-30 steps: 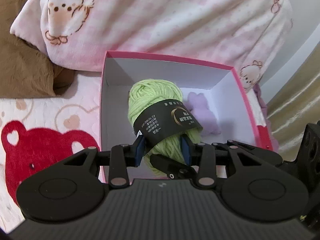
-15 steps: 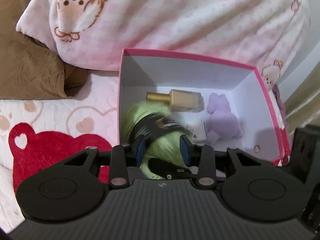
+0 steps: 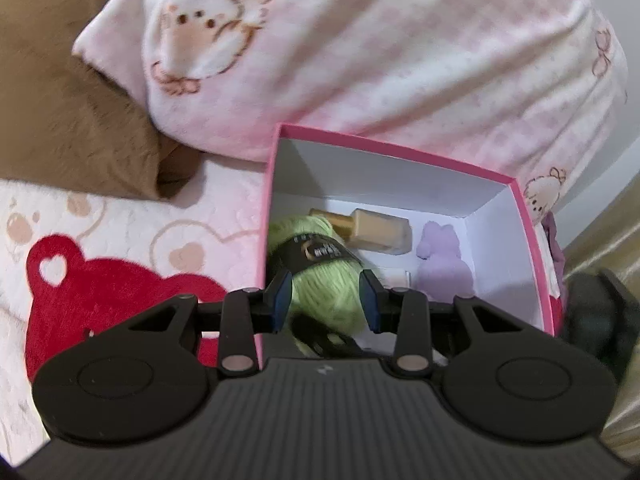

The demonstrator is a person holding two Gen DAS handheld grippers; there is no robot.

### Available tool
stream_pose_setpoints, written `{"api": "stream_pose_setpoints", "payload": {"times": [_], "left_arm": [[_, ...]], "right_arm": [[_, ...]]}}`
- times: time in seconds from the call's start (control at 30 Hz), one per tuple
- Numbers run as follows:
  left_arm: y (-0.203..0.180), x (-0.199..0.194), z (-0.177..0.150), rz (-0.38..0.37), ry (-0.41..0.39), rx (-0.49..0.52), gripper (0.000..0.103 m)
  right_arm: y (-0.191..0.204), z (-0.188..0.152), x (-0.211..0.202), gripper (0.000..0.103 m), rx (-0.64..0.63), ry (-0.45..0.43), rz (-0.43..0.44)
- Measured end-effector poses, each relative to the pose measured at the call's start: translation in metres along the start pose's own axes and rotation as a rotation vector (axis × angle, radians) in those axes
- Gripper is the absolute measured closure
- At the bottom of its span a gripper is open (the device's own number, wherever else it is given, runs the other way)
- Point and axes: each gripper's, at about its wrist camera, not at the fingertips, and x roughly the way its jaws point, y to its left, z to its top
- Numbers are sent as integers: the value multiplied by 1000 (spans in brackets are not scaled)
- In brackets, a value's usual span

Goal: Organize objects

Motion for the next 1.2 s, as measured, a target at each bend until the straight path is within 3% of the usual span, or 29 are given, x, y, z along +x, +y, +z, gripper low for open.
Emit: {"api": "stream_pose_setpoints", "payload": {"times": [0.17, 0.27, 0.53, 0.77, 0.97, 1.2], "left_arm": [[-6, -19, -5, 15, 18, 13, 64], [-13, -35, -9, -2, 33, 8, 58], [-44, -80, -24, -9, 64, 44, 44], [-78, -123, -48, -104, 58, 166, 37], [-91, -130, -79, -111, 74, 214, 35], [-89, -105, -111, -82, 99, 245, 35]], "right_arm": [[1, -5, -48, 37, -102, -19, -3], [1, -6, -88, 29, -148, -36, 8], [9, -11, -182, 28, -247, -67, -22], [14, -26, -250, 27, -309, -71, -38], [3, -53, -278, 26, -298, -67, -5], [-13, -82, -268, 26, -276, -27, 1]]}}
